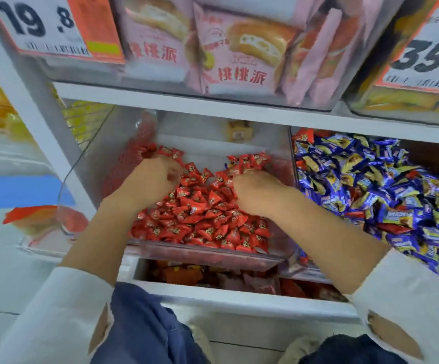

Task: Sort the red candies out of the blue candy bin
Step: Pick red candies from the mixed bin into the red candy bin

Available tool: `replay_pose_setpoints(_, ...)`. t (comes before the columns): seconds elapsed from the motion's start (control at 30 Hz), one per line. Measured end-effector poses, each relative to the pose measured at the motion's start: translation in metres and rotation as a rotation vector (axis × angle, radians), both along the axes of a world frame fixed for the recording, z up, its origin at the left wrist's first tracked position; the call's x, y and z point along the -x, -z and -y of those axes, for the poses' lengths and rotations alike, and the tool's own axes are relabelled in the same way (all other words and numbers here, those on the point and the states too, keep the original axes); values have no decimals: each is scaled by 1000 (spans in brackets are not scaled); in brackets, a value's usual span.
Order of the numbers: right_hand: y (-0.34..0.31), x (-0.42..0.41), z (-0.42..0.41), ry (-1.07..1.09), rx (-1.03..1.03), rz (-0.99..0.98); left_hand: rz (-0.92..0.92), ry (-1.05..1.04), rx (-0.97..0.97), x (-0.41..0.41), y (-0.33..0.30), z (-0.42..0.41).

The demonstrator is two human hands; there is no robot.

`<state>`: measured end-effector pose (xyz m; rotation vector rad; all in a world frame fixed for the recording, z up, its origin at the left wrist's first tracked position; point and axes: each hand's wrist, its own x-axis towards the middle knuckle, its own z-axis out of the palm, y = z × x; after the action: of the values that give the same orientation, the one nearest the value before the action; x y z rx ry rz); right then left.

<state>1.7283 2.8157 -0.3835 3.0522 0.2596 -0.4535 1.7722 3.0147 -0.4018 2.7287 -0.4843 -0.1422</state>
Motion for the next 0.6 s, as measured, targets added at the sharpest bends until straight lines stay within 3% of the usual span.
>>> replay_pose_setpoints(0.1, 23, -24, -12, 352, -63, -137, -33, 25, -66, -11, 12, 1)
replay_pose_setpoints(0.17, 35, -35, -19, 576, -253, -129, -69, 38, -76, -15, 14, 2)
replay_pose_setpoints(0.23, 50, -38, -24, 656, -330, -65, -98, 63, -94, -16, 13, 1)
replay_pose_setpoints(0.33, 65, -39, -33, 522, -294, -16, -108, 77, -86, -19, 14, -6)
replay_pose_setpoints(0.47, 62, -40, -52, 268, -260, -89, -73, 48, -64, -29, 17, -17)
replay_pose_setpoints(0.6, 51, -36, -48, 151, -366, -139, -73, 29, -35, -35, 16, -22)
